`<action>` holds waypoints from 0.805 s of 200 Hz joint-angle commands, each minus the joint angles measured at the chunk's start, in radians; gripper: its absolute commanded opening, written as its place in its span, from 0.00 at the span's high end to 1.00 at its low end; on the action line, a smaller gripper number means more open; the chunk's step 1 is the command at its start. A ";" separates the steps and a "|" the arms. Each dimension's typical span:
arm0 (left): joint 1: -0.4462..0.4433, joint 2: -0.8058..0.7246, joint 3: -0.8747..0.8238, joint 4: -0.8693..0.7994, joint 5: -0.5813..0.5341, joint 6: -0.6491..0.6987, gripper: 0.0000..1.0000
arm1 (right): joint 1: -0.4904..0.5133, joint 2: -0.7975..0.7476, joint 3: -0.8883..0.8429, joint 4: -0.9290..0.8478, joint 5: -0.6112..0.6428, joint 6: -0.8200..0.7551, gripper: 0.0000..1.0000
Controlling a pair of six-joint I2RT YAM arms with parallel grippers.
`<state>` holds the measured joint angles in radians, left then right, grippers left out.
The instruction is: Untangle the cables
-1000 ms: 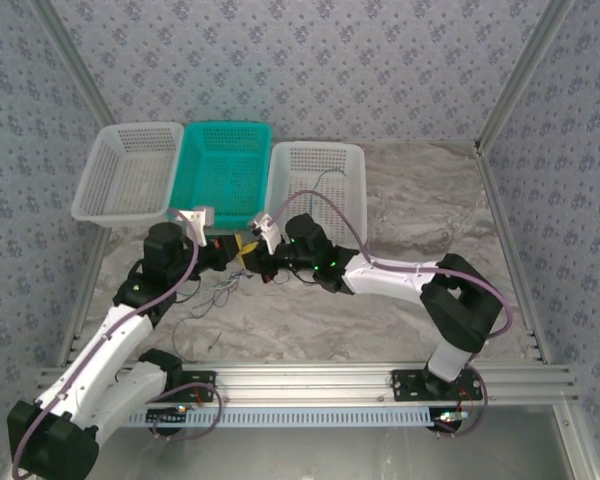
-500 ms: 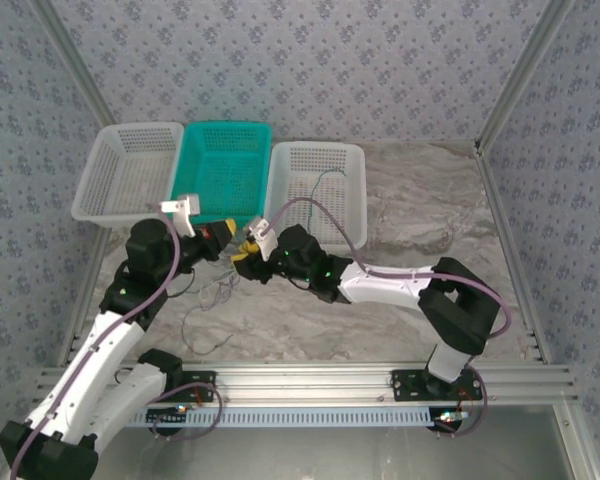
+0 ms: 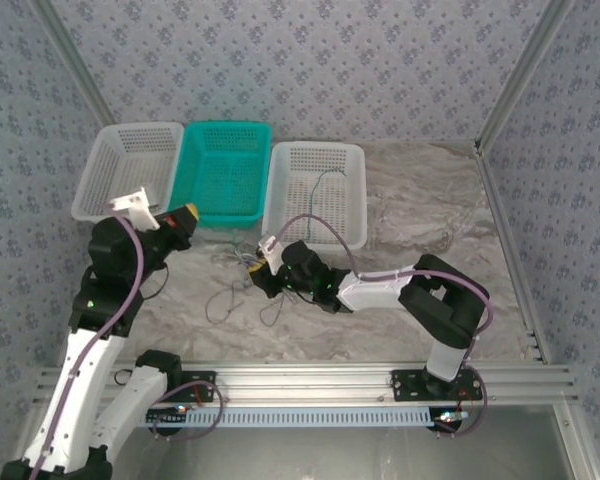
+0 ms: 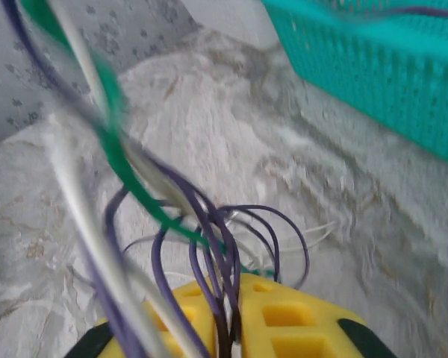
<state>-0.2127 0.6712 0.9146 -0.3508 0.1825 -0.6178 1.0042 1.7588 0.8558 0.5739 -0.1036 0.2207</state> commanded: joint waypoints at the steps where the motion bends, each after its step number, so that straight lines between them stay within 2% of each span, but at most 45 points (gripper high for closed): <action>1: 0.059 -0.016 0.058 -0.030 -0.048 0.022 1.00 | 0.000 -0.003 -0.044 -0.032 0.021 0.029 0.92; 33: 0.122 -0.012 0.090 -0.053 -0.045 0.052 1.00 | 0.005 -0.022 -0.087 -0.035 0.013 0.037 0.98; 82: 0.228 0.030 0.133 -0.153 -0.164 0.137 1.00 | 0.014 -0.104 -0.206 -0.077 0.083 0.048 1.00; 127: 0.372 0.063 0.170 -0.154 -0.164 0.166 1.00 | 0.027 -0.215 -0.326 -0.173 0.178 0.033 1.00; 161: 0.483 0.113 0.278 -0.176 -0.131 0.169 1.00 | 0.036 -0.265 -0.393 -0.260 0.221 0.038 1.00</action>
<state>0.2119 0.7692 1.0931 -0.5228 0.0357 -0.4709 1.0283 1.5333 0.5037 0.4183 0.0521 0.2474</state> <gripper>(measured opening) 0.039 0.083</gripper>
